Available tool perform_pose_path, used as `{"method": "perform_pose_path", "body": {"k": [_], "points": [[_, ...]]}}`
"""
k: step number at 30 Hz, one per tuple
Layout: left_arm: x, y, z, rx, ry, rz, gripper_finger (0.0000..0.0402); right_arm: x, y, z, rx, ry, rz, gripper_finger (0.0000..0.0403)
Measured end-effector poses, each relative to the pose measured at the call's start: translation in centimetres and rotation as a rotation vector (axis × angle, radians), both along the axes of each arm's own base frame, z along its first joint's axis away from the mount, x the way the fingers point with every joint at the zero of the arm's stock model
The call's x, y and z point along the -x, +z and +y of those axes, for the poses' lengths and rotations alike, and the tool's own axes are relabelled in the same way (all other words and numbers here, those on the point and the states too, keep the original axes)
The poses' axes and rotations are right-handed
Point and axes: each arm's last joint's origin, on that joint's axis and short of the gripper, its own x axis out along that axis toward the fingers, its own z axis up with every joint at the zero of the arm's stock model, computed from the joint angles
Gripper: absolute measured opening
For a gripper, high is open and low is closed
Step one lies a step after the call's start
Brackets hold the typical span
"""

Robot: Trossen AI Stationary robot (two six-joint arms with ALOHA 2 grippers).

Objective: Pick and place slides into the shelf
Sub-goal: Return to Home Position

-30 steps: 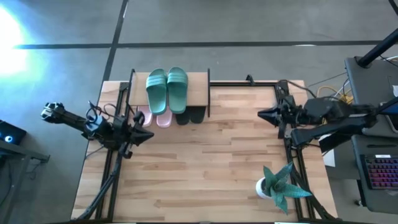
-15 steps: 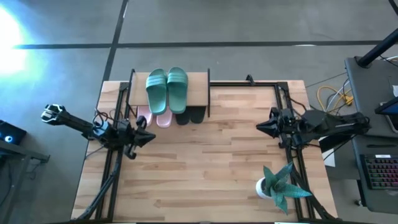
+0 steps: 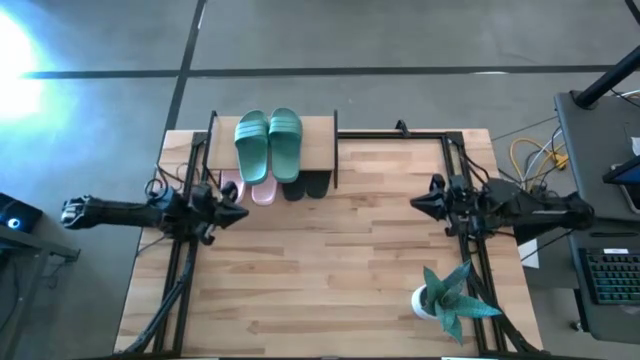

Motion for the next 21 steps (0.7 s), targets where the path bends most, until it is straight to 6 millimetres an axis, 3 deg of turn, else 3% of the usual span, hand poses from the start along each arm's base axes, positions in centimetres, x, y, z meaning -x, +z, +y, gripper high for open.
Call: {"method": "perform_pose_path", "body": {"k": [8,21], "points": [[-0.2,-2.2,0.4,0.055,0.019,0.341,0.0,0.0,-0.7,-0.5,0.02,-0.057,0.082,0.0038],[-0.1,-2.7,0.5,0.005,0.078,0.339,0.0,-0.5,-3.9,-1.2,0.044,-0.232,0.178,0.0038]]}}
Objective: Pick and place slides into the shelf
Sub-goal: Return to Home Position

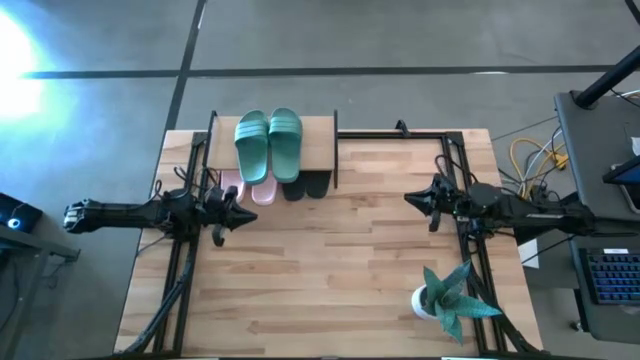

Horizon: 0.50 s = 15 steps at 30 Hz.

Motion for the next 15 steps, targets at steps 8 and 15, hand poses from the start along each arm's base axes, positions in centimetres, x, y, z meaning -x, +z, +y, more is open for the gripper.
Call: {"method": "perform_pose_path", "body": {"k": [8,15], "points": [[-0.05,-0.07,0.0,0.0,0.0,0.007,0.0,-0.05,-0.4,0.0,0.014,0.002,0.015,0.0038],[-0.05,-0.14,0.03,0.0,0.002,0.008,0.0,-0.06,-0.73,-0.01,0.014,0.001,0.012,0.0038]]}}
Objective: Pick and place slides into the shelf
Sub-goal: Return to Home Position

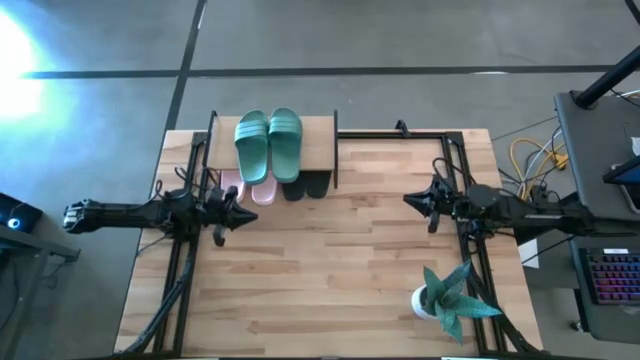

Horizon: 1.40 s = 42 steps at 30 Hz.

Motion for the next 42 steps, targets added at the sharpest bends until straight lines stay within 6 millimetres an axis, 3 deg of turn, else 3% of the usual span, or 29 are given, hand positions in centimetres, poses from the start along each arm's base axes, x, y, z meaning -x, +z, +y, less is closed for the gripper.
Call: {"method": "perform_pose_path", "body": {"k": [10,15,42], "points": [[-0.1,-1.1,0.0,0.001,0.0,0.066,0.0,0.3,-0.7,0.0,0.012,0.001,-0.245,0.0038],[0.0,-1.8,0.0,0.003,0.003,0.132,0.0,0.3,-0.7,0.0,0.012,0.0,-0.245,0.0038],[-0.1,-2.0,0.7,0.009,0.061,0.145,0.0,0.2,-0.8,0.0,0.012,0.0,-0.237,0.0038]]}}
